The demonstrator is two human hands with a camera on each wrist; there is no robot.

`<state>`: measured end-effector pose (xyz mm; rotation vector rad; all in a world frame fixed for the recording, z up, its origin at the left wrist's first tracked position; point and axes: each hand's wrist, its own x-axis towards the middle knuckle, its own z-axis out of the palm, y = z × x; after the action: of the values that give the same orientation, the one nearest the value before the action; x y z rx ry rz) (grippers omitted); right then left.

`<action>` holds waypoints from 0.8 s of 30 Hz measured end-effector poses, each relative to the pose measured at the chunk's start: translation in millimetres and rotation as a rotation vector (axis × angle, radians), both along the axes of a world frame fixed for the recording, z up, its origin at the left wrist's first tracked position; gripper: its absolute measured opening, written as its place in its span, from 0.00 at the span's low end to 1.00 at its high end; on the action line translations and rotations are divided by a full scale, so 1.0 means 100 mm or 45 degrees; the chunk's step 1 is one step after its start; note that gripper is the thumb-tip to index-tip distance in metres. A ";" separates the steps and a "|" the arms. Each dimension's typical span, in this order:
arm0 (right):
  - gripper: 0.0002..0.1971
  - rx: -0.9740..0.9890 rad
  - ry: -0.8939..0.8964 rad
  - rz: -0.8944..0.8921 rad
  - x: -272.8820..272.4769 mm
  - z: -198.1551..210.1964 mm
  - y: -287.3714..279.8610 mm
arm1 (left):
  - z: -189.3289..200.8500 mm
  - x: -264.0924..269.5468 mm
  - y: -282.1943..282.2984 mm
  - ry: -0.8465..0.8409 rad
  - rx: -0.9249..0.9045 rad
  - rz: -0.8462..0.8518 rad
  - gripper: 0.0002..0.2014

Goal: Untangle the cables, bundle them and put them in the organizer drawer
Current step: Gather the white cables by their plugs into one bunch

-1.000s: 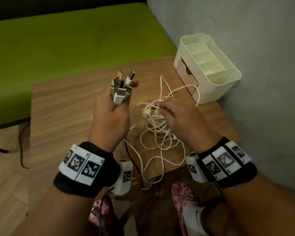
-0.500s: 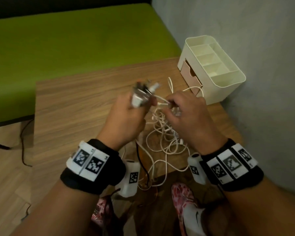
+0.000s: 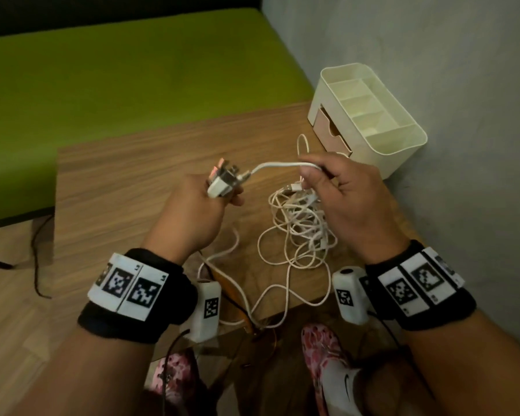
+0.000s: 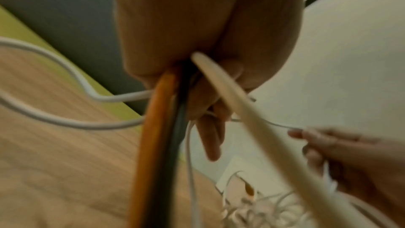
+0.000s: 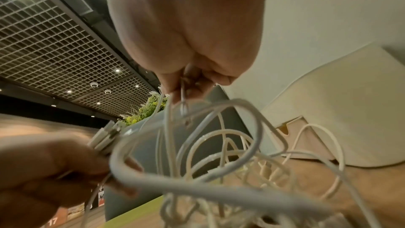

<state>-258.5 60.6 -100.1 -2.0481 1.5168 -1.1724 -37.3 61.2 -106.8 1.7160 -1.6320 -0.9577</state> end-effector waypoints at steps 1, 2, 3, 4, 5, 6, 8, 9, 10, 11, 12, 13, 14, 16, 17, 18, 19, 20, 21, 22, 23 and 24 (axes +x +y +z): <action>0.10 -0.058 0.007 0.012 -0.01 0.01 0.00 | -0.03 -0.01 0.00 -0.148 0.009 0.003 0.11; 0.11 -0.102 0.030 0.026 -0.01 -0.01 -0.01 | -0.04 -0.04 0.01 -0.241 -0.006 0.026 0.11; 0.11 -0.139 0.065 0.043 0.00 -0.03 -0.01 | -0.04 -0.08 0.03 -0.276 -0.049 0.070 0.13; 0.10 -0.169 0.112 0.067 0.02 -0.07 -0.01 | -0.02 -0.12 0.04 -0.256 -0.121 0.111 0.14; 0.10 -0.190 0.165 0.094 0.04 -0.11 -0.01 | 0.00 -0.17 0.06 -0.202 -0.196 0.121 0.15; 0.10 -0.204 0.213 0.120 0.06 -0.14 -0.01 | 0.02 -0.22 0.10 -0.136 -0.251 0.089 0.13; 0.10 -0.204 0.267 0.151 0.11 -0.18 0.01 | 0.08 -0.32 0.17 -0.076 -0.299 -0.083 0.11; 0.10 -0.204 0.277 0.163 0.13 -0.18 0.01 | 0.10 -0.36 0.20 -0.075 -0.292 -0.166 0.13; 0.10 -0.206 0.282 0.171 0.14 -0.17 0.02 | 0.09 -0.37 0.21 -0.071 -0.281 -0.217 0.16; 0.09 -0.209 0.283 0.176 0.15 -0.16 0.02 | 0.08 -0.37 0.20 -0.070 -0.289 -0.238 0.19; 0.09 -0.207 0.282 0.180 0.16 -0.15 0.03 | 0.05 -0.36 0.19 -0.066 -0.309 -0.242 0.19; 0.09 -0.194 0.275 0.186 0.16 -0.14 0.03 | 0.05 -0.34 0.16 -0.069 -0.338 -0.236 0.17; 0.09 -0.163 0.270 0.196 0.15 -0.14 0.03 | 0.05 -0.33 0.15 -0.066 -0.367 -0.219 0.14; 0.09 0.009 0.311 0.173 0.13 -0.15 0.01 | 0.04 -0.28 0.13 0.083 -0.385 -0.152 0.10; 0.09 0.150 0.395 0.130 0.12 -0.17 -0.01 | 0.05 -0.25 0.12 0.270 -0.363 -0.089 0.11; 0.11 0.307 0.523 0.064 0.09 -0.18 -0.03 | 0.07 -0.21 0.11 0.483 -0.330 -0.017 0.12; 0.15 0.433 0.643 -0.003 0.06 -0.19 -0.04 | 0.08 -0.15 0.08 0.643 -0.293 0.051 0.13; 0.17 0.498 0.711 -0.050 0.03 -0.20 -0.05 | 0.07 -0.09 0.05 0.724 -0.255 0.097 0.14; 0.19 0.513 0.719 -0.070 0.01 -0.20 -0.06 | 0.06 -0.04 0.02 0.715 -0.219 0.109 0.13; 0.19 0.504 0.684 -0.065 0.00 -0.18 -0.06 | 0.05 0.00 0.01 0.656 -0.188 0.091 0.13; 0.20 0.486 0.623 -0.041 0.01 -0.16 -0.05 | 0.05 0.01 0.02 0.574 -0.166 0.048 0.12; 0.22 0.452 0.542 -0.004 0.01 -0.12 -0.04 | 0.04 0.00 0.04 0.502 -0.149 -0.006 0.12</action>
<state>-257.4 56.9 -112.1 -2.1223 1.7607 -0.4303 -37.3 65.0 -102.3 1.3439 -1.4026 -1.0985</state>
